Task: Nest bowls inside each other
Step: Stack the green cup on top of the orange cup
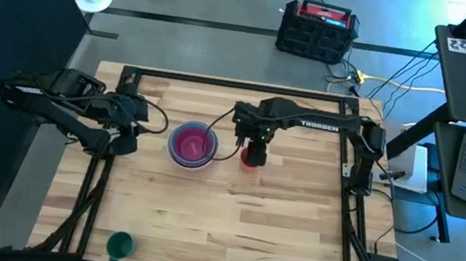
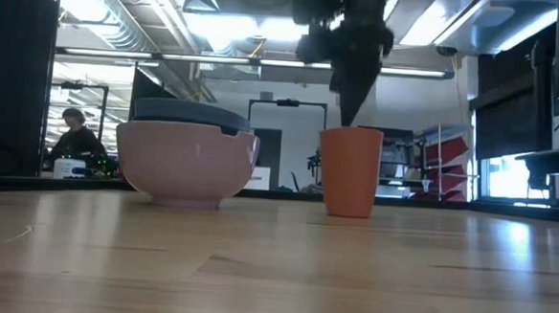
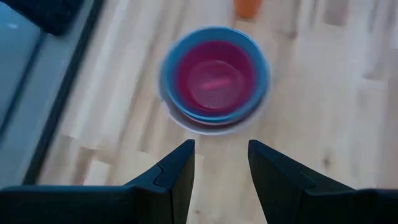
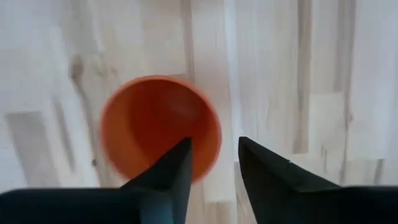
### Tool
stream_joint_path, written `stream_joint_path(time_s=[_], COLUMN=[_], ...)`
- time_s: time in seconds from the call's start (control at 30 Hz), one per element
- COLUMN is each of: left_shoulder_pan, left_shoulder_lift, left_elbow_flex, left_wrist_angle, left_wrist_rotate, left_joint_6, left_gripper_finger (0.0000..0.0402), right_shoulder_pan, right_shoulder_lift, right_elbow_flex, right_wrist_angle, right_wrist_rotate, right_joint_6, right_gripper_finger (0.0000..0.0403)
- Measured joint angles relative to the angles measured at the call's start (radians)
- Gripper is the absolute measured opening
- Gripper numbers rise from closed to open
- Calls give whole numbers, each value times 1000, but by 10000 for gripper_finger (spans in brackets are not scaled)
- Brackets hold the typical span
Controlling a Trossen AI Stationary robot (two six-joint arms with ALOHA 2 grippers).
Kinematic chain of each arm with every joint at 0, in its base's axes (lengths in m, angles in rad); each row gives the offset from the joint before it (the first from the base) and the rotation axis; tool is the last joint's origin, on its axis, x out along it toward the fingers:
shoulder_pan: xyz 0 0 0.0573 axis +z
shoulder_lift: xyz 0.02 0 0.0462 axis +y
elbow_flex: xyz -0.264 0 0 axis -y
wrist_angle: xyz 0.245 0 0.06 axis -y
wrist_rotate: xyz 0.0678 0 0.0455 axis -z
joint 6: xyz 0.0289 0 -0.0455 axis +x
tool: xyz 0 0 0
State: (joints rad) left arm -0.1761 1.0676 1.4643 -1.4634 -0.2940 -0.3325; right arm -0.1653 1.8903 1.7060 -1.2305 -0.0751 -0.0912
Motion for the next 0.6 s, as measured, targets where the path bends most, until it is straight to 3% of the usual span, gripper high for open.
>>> stream_joint_path(time_s=[0.4, 0.6], left_shoulder_pan=[-354, -570], left_shoulder_lift=[135, 264], left_elbow_flex=[0, 0], left_wrist_angle=[2, 45], left_wrist_rotate=[353, 379], left_joint_6=[-17, -16], left_gripper_finger=[134, 134], right_shoulder_pan=[153, 229], right_shoulder_lift=[-206, -260], right_elbow_flex=[92, 96], right_wrist_angle=[-51, -52], right_wrist_rotate=[29, 141], right_joint_6=[55, 141], right_gripper_finger=[131, 131])
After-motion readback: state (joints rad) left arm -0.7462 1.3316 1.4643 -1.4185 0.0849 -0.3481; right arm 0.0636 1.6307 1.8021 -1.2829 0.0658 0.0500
